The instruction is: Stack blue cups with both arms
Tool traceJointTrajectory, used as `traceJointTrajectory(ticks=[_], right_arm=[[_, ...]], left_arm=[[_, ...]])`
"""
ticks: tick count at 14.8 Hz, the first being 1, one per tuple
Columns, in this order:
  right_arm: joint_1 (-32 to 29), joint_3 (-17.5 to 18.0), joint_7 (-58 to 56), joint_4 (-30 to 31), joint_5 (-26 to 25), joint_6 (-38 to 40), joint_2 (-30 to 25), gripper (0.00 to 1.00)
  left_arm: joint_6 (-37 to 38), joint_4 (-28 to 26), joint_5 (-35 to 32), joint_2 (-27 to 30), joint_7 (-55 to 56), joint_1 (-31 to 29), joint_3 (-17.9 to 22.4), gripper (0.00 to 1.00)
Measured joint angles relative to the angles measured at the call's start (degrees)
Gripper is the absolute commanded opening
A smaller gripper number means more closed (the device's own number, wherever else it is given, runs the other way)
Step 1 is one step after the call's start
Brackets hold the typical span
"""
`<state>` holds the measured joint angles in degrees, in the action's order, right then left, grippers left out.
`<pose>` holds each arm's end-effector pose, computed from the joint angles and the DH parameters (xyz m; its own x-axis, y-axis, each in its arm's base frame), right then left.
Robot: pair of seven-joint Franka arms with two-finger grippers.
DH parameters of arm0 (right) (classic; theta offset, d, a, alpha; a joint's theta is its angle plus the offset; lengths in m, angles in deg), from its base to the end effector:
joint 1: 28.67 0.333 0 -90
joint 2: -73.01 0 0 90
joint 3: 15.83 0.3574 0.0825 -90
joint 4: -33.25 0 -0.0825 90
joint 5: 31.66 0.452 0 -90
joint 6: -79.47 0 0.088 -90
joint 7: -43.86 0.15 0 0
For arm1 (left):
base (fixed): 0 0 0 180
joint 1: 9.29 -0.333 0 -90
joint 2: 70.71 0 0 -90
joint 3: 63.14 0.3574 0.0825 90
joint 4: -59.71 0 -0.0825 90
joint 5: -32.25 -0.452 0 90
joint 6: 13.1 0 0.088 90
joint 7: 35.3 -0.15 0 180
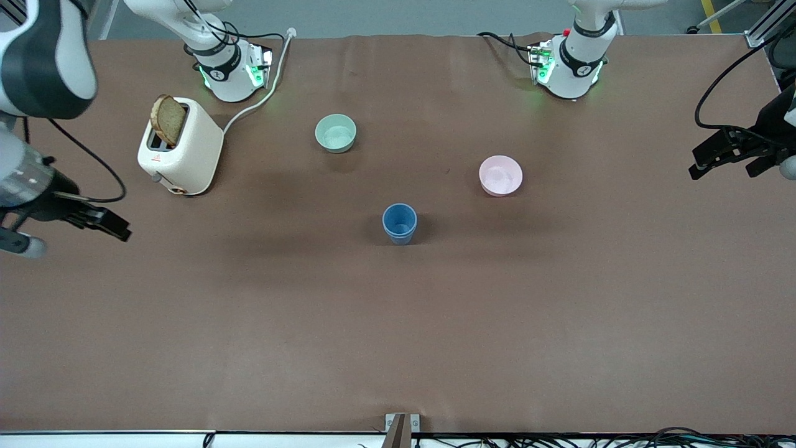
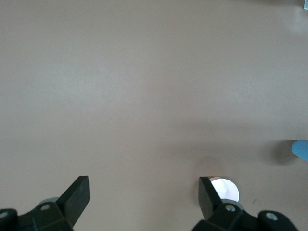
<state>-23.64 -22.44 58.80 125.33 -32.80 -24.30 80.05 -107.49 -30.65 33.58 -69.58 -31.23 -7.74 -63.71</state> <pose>0.6845 -0.0178 0.5456 0.9567 -0.2776 0.0877 -0.2797 -0.9600 0.0115 0.6269 -0.0266 0.6391 0.9955 0.0359 0.0881 0.0334 -0.9990 0.0293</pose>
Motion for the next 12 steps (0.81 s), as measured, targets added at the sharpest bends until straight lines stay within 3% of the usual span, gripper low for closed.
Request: traceJointTrajectory(ticks=[6, 12], right_arm=[[-7.58, 0.04, -12.56, 0.00, -0.02, 8.50, -5.47, 0.92], [-8.82, 0.15, -18.63, -1.93, -0.02, 15.02, -8.62, 0.96]], left_arm=[[0.75, 0.04, 0.00, 0.00, 0.01, 0.04, -0.02, 1.00], [1.17, 0.18, 0.00, 0.00, 0.11, 0.07, -0.07, 1.00]])
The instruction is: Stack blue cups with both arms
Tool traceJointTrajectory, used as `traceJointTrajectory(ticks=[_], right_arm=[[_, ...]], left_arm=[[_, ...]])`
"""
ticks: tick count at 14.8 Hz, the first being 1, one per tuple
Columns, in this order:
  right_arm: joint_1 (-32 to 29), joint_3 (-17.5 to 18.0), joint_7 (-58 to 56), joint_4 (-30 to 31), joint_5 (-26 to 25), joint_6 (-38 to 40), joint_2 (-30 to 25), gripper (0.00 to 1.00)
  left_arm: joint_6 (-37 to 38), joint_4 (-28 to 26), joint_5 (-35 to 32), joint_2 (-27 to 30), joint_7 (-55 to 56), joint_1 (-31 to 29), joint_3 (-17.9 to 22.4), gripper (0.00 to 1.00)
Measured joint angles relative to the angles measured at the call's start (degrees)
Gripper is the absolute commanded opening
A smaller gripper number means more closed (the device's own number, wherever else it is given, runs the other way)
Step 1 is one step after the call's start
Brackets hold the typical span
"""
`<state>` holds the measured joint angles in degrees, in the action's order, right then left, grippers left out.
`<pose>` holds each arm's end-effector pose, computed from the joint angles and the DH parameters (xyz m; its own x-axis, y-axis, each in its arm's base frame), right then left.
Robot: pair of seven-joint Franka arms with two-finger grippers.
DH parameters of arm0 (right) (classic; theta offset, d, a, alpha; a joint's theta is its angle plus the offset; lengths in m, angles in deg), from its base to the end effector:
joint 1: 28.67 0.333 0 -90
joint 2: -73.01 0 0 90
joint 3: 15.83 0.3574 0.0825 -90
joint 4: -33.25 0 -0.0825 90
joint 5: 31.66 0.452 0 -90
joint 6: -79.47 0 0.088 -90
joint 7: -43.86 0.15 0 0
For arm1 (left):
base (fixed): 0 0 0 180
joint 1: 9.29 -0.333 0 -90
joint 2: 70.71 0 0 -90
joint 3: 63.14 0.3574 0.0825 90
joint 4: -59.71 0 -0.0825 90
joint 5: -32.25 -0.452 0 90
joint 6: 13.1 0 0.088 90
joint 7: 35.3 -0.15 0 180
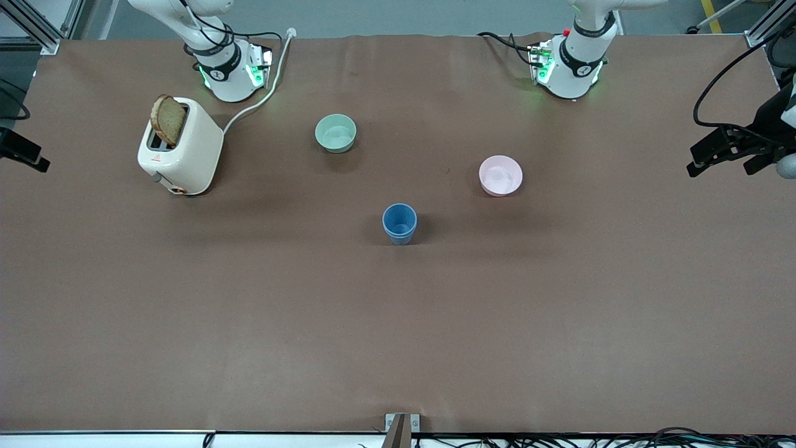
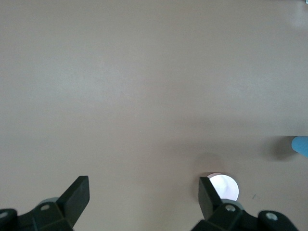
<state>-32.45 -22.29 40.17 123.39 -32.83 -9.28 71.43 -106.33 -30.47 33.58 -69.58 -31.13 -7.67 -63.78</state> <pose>0.6005 -0.1126 0.6366 0.9934 -0.1145 0.0020 -0.1145 -0.9933 0.0175 0.6241 -0.0281 0.6388 0.9969 0.0347 0.0710 0.0328 -0.9991 0.0282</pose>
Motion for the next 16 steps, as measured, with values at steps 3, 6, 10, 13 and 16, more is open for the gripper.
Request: traceJointTrajectory(ticks=[3, 6, 10, 13, 16], right_arm=[[0.00, 0.09, -0.30, -2.21, 0.00, 0.65, -0.02, 0.98], [0.00, 0.21, -1.80, -2.86, 0.00, 0.65, 0.06, 0.98], [0.00, 0.35, -3.38, -3.31, 0.00, 0.79, 0.39, 0.98], [0.00, 0.36, -3.51, -3.31, 0.00, 1.02, 0.51, 0.98], [0.00, 0.40, -3.53, -3.31, 0.00, 1.12, 0.51, 0.99]], left_arm=[[0.06, 0.04, 0.00, 0.00, 0.00, 0.02, -0.03, 1.00], [0.06, 0.05, 0.00, 0.00, 0.00, 0.05, -0.04, 1.00], [0.06, 0.05, 0.00, 0.00, 0.00, 0.05, -0.05, 1.00], [0.06, 0.05, 0.00, 0.00, 0.00, 0.05, -0.05, 1.00], [0.06, 0.05, 0.00, 0.00, 0.00, 0.05, -0.05, 1.00]])
